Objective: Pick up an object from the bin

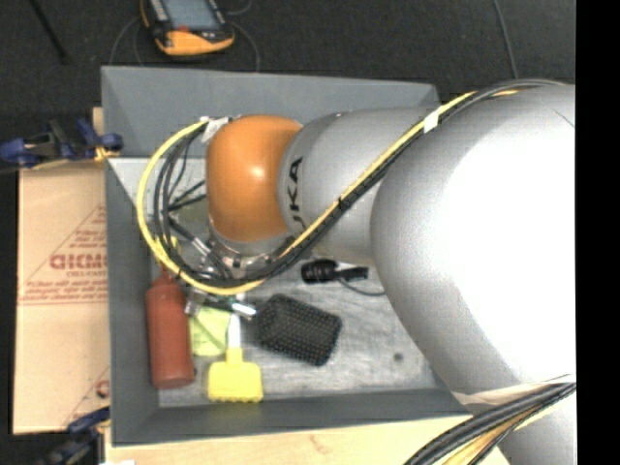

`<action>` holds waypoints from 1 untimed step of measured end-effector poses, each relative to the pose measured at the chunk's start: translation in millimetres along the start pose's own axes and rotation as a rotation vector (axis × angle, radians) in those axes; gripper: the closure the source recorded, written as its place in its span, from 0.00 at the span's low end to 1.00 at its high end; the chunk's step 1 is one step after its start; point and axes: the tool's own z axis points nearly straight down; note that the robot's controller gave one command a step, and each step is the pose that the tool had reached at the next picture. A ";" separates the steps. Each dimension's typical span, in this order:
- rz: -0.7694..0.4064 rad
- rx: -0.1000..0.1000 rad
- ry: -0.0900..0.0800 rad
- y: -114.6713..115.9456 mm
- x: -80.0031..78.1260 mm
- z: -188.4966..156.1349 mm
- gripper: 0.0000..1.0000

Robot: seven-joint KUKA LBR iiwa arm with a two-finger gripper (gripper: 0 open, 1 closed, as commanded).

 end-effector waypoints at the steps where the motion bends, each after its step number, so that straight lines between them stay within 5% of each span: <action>1: 0.008 0.002 0.006 -7.6 -11.9 -46.5 1.00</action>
Offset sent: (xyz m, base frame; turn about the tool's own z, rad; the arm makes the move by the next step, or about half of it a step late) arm 0.0065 -0.0271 0.0101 0.0045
